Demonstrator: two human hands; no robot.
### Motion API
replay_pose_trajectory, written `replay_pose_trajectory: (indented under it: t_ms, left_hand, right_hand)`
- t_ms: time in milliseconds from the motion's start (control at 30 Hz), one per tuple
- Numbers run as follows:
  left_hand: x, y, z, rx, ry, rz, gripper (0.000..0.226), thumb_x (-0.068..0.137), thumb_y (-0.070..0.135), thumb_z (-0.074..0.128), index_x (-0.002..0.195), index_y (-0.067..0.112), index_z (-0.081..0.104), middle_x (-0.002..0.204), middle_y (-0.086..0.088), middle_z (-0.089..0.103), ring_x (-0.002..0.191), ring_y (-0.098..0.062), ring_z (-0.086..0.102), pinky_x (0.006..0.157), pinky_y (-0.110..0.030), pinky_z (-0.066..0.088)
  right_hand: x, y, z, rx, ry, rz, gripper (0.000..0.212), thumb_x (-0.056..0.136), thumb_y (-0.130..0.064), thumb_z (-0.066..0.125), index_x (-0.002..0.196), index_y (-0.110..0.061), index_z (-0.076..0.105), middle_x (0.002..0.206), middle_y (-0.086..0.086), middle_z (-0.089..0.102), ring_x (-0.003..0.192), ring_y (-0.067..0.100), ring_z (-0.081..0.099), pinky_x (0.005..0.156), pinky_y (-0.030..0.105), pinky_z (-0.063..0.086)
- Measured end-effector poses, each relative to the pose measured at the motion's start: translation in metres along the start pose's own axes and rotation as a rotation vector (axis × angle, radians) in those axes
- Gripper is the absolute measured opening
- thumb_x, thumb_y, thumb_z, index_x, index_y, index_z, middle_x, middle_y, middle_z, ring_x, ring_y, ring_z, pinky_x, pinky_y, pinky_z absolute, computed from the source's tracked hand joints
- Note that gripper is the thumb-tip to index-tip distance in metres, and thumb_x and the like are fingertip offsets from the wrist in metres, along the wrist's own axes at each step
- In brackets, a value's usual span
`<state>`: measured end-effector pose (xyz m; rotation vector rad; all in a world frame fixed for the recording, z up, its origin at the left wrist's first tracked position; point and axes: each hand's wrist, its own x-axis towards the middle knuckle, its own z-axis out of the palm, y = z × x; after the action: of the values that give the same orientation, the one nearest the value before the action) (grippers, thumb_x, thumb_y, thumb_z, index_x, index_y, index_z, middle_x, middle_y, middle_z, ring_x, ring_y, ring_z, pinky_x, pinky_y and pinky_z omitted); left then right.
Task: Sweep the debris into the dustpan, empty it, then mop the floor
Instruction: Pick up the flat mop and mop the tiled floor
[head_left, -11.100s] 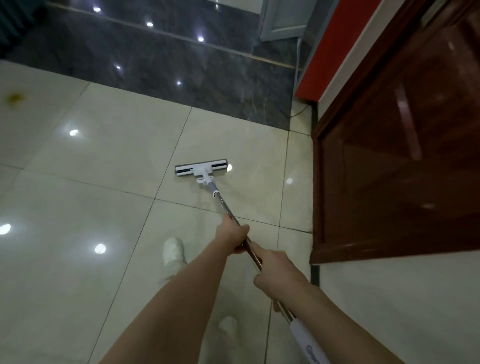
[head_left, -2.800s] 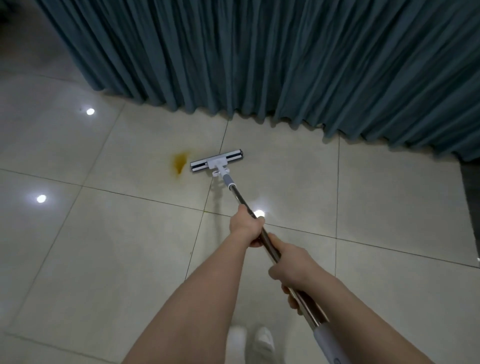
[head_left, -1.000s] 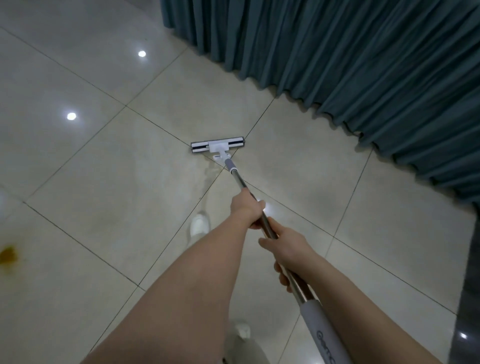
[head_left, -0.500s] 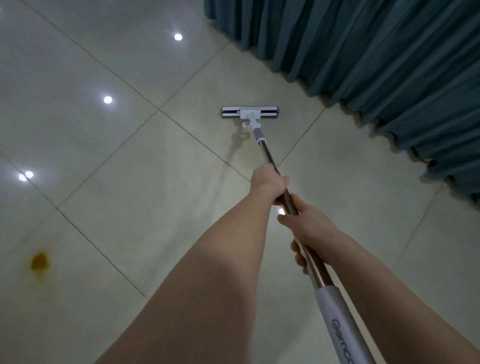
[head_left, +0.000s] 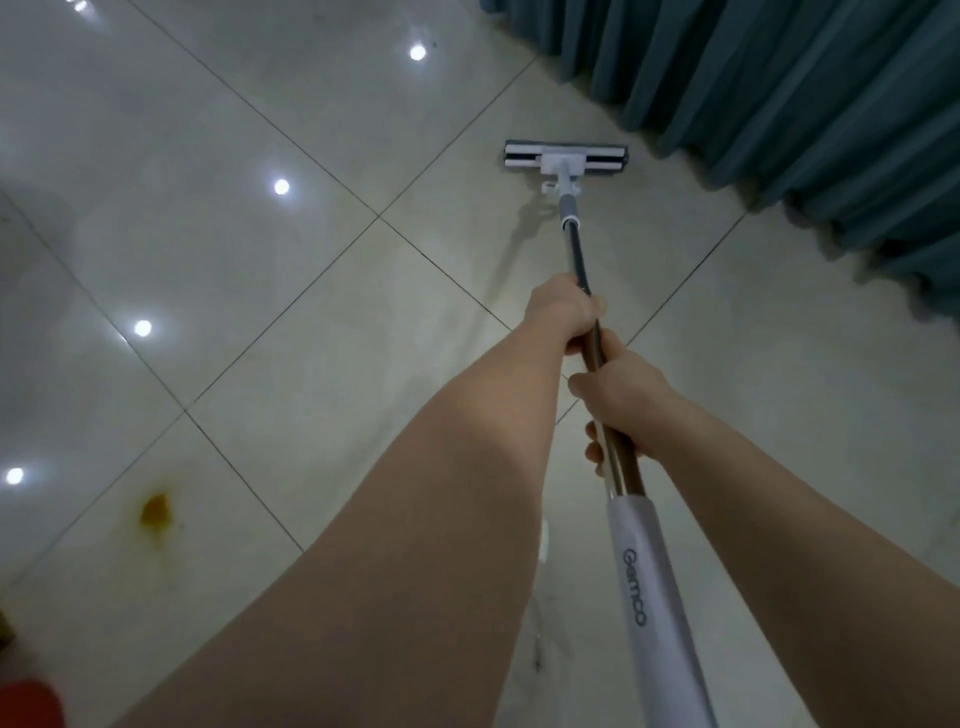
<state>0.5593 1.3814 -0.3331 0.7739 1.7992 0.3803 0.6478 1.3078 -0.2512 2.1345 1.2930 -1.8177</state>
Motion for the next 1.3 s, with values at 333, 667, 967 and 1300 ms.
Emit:
replay_pose_trajectory:
  t_ms: [333,667,967,1300]
  left_hand:
    - [-0.162,-0.076,0.103,-0.044,-0.014,-0.037,0.024,0.084,0.02,0.061,0.107,0.012,0.059,0.105,-0.014,0.063,0.085,-0.033,0.066,0.056,-0.042,0.06]
    - [-0.39,-0.217,0.235,-0.106,-0.009,-0.098,0.027,0.083,0.021,0.062,0.107,0.01,0.058,0.104,-0.014,0.063,0.087,-0.033,0.066,0.054,-0.039,0.059]
    - [-0.512,-0.288,0.299,0.093,0.031,-0.034,0.018,0.082,0.026,0.063,0.093,0.015,0.052,0.094,-0.004,0.06,0.089,-0.025,0.061,0.068,-0.026,0.044]
    - [-0.482,-0.271,0.235,0.046,0.087,0.027,0.015,0.079,0.023,0.064,0.087,0.016,0.053,0.079,0.001,0.055,0.065,-0.017,0.052,0.042,-0.019,0.038]
  right_hand:
    - [-0.132,0.16,-0.01,-0.118,0.047,-0.005,0.059,0.098,-0.016,0.042,0.146,-0.046,0.024,0.073,0.015,0.055,0.047,0.022,0.055,0.041,0.026,0.048]
    - [-0.315,0.379,0.005,-0.29,-0.122,0.002,0.076,0.09,-0.001,0.039,0.147,-0.046,0.018,0.079,0.016,0.055,0.047,0.022,0.054,0.042,0.029,0.052]
    - [-0.419,0.49,0.015,-0.373,-0.158,0.0,0.091,0.079,-0.004,0.045,0.15,-0.048,0.008,0.087,-0.005,0.058,0.064,0.008,0.058,0.052,0.016,0.044]
    - [-0.399,0.429,0.054,-0.276,-0.041,0.033,0.08,0.086,-0.001,0.039,0.15,-0.043,0.017,0.092,0.013,0.062,0.054,0.022,0.06,0.048,0.031,0.056]
